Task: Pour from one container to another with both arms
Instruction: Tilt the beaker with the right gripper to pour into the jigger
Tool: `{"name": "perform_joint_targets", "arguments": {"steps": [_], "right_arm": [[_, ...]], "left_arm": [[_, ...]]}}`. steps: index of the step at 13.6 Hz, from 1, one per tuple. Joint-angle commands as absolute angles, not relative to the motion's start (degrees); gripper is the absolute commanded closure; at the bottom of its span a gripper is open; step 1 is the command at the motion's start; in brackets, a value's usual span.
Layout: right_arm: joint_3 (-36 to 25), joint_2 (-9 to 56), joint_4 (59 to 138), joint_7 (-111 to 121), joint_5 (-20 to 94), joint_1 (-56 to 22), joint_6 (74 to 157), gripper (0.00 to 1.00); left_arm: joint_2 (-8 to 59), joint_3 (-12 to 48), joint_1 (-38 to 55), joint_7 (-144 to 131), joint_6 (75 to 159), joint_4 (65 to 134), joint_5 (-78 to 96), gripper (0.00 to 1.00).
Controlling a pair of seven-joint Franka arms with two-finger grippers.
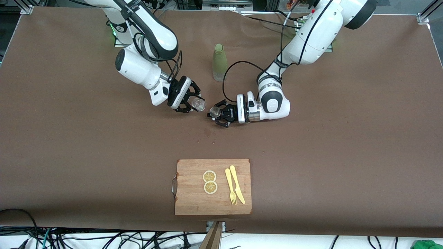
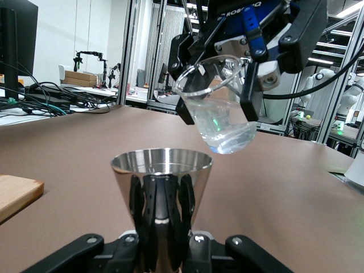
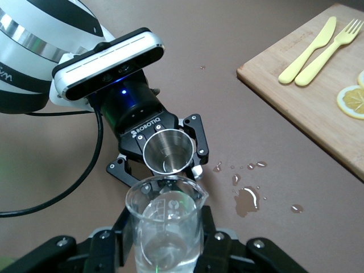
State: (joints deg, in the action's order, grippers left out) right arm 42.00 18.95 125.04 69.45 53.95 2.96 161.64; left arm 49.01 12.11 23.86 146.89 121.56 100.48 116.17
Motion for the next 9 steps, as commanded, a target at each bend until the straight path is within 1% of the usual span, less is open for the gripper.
{"name": "perform_joint_targets", "arguments": {"steps": [1, 4, 9], "right_arm": [[42.6, 18.5, 125.5, 63.5, 49.5, 2.8, 162.6, 0.57], [42.6, 18.6, 125.5, 55.3, 41.2, 2.7, 162.5, 0.57], [42.6, 18.6, 125.0, 44.4, 31.1, 2.4, 161.2, 0.57]], "left_arm": [[49.2, 11.9, 24.4, 149.1, 121.2, 99.7, 118.5, 1.00], [49.3, 11.9, 24.9, 149.1, 121.6, 99.6, 118.7, 1.00], [49.4, 11.8, 25.4, 149.2, 121.8, 99.4, 119.3, 1.00]]}}
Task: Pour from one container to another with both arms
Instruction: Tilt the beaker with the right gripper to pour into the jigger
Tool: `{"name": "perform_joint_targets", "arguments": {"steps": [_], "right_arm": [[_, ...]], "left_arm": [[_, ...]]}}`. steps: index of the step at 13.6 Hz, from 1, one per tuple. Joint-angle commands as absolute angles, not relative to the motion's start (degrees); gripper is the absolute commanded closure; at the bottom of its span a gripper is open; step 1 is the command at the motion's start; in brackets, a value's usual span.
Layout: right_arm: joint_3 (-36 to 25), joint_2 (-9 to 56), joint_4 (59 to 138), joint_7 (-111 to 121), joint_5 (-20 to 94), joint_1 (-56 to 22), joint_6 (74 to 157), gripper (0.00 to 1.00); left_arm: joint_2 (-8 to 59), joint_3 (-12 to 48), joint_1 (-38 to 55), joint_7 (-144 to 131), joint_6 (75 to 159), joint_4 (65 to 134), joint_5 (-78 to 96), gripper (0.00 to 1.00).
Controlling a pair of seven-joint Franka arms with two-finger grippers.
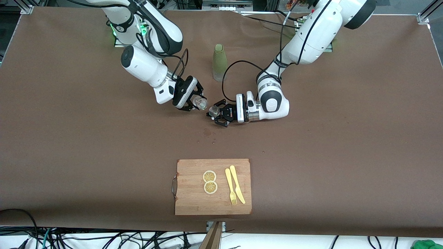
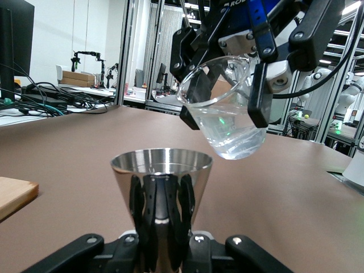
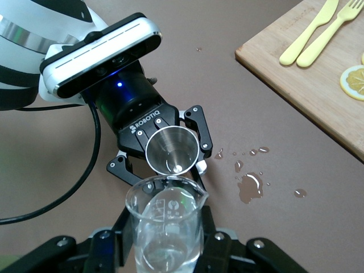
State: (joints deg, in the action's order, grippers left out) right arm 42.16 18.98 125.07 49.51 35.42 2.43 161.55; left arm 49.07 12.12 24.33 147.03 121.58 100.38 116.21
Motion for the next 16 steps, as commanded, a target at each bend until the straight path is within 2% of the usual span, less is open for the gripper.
{"name": "perform_joint_targets", "arguments": {"steps": [1, 4, 6, 11, 16], "right_arm": [[42.6, 18.7, 124.5, 40.6, 27.0, 2.4, 159.5, 0.57], [42.5, 19.5, 122.4, 28.3, 13.8, 2.5, 156.1, 0.56], [42.5, 19.9, 120.8, 23.5, 8.7, 2.5, 153.4, 0.56], [42.5, 20.0, 117.6, 20.0, 6.4, 2.6, 147.8, 0.56], [42.6, 21.4, 115.8, 14.2, 0.9, 2.5, 146.1, 0.56]], "left_arm": [[49.5, 11.8, 25.4, 149.2, 121.8, 99.0, 119.4, 1.00], [49.5, 11.7, 25.4, 149.2, 121.8, 98.9, 119.4, 1.00], [49.5, 11.7, 25.4, 149.2, 121.8, 98.9, 119.4, 1.00], [49.5, 11.7, 25.4, 149.2, 121.8, 98.8, 119.4, 1.00], [49.5, 11.7, 25.4, 149.2, 121.8, 98.8, 119.4, 1.00]]}}
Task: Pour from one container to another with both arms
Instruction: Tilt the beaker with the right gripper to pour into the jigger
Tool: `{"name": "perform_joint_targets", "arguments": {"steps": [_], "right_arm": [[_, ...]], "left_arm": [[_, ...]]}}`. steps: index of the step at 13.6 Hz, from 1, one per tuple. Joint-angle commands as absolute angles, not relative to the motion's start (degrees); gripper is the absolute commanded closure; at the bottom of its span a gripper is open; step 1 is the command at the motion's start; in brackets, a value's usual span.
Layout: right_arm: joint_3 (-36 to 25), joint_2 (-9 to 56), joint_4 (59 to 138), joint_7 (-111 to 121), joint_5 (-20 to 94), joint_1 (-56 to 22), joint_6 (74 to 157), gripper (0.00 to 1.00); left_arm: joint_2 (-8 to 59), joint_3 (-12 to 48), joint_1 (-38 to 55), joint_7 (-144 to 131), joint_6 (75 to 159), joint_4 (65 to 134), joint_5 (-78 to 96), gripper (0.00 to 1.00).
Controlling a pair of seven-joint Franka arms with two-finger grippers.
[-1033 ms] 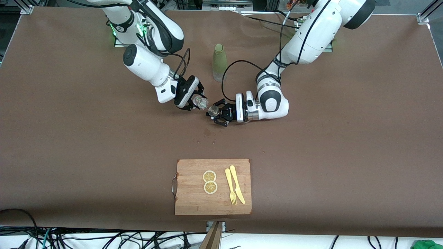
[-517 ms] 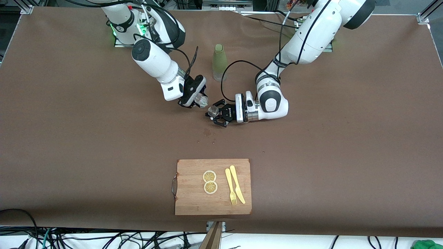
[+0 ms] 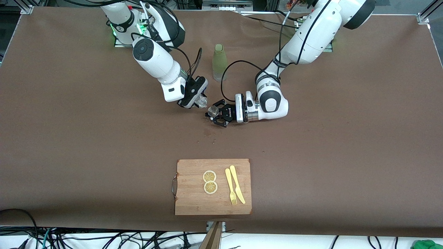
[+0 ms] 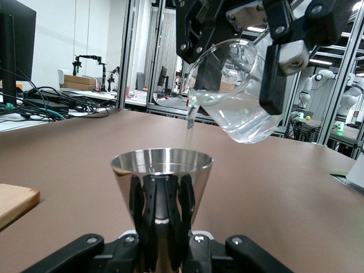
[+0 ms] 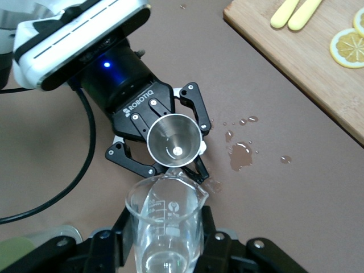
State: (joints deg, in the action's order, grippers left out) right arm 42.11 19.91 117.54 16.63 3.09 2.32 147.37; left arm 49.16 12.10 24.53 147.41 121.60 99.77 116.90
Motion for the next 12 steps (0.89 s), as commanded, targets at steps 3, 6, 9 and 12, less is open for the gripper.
{"name": "perform_joint_targets", "arguments": {"steps": [3, 6, 9, 12], "right_arm": [[42.6, 21.4, 114.3, 12.1, -0.7, 2.5, 143.3, 0.56], [42.9, 21.4, 113.7, 8.4, -3.4, 2.5, 140.3, 0.54], [44.4, 20.8, 113.7, 4.8, -3.4, 2.5, 139.7, 0.52], [44.5, 20.7, 113.7, 4.9, -3.4, 2.9, 139.6, 0.49]], "left_arm": [[49.5, 11.7, 25.4, 149.2, 121.8, 98.8, 119.5, 1.00], [49.5, 11.7, 25.4, 149.2, 121.9, 98.8, 119.5, 1.00], [49.4, 11.6, 25.2, 148.9, 122.7, 98.8, 119.5, 1.00], [49.4, 11.4, 25.0, 148.6, 122.8, 98.8, 119.5, 1.00]]}}
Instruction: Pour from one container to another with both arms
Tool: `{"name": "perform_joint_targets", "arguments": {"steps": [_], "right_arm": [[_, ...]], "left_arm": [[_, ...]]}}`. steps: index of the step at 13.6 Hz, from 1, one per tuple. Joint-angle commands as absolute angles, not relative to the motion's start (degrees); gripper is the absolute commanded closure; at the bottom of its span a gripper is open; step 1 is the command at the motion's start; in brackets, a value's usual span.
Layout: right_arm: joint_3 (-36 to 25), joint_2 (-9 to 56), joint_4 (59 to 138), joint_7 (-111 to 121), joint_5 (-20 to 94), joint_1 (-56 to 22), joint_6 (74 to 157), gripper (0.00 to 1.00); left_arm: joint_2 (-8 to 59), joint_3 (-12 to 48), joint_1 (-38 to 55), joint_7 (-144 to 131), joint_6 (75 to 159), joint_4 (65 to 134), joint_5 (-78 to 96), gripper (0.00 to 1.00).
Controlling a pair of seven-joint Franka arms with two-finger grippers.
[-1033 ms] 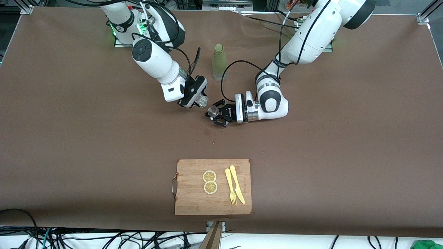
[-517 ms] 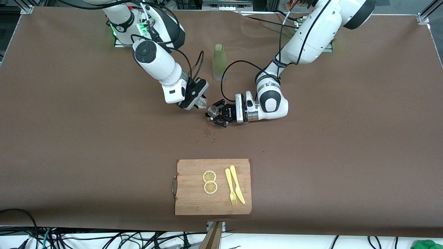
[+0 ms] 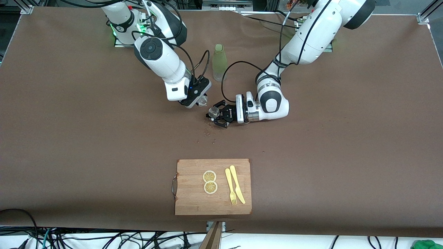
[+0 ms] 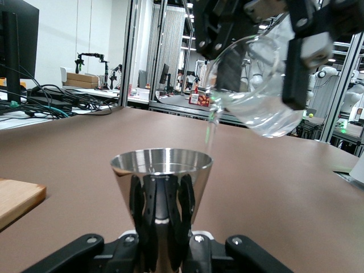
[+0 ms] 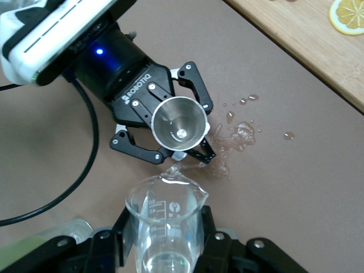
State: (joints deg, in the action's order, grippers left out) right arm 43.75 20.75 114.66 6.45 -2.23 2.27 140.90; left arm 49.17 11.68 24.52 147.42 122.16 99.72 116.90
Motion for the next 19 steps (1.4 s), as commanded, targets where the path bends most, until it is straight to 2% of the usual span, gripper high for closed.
{"name": "perform_joint_targets", "arguments": {"steps": [1, 5, 12, 16, 17, 18, 19], "right_arm": [[44.4, 20.7, 113.7, 5.0, -3.3, 3.1, 139.7, 0.49], [44.1, 20.7, 113.8, 5.7, -2.9, 3.9, 143.1, 0.49], [43.7, 22.5, 114.5, 6.6, -0.1, 5.2, 153.9, 0.49], [43.0, 22.9, 114.0, 8.2, 1.0, 5.2, 154.6, 0.49], [42.8, 23.1, 114.0, 8.8, 1.1, 5.3, 154.7, 0.44], [42.5, 23.5, 114.0, 9.0, 1.8, 5.3, 155.1, 0.27], [42.2, 23.5, 114.0, 9.3, 3.1, 5.2, 156.0, 0.05]], "left_arm": [[49.3, 11.4, 25.0, 148.4, 123.1, 98.8, 119.6, 1.00], [49.2, 11.4, 25.0, 148.0, 123.7, 98.4, 119.7, 1.00], [49.3, 11.4, 24.8, 148.1, 123.8, 98.6, 120.1, 1.00], [49.2, 11.4, 24.6, 148.0, 123.9, 98.8, 120.1, 1.00], [49.2, 11.4, 24.6, 148.0, 123.9, 98.8, 120.1, 1.00], [49.2, 11.4, 24.5, 148.0, 123.9, 98.8, 120.1, 1.00], [49.2, 11.4, 24.5, 148.0, 123.9, 98.9, 120.1, 1.00]]}}
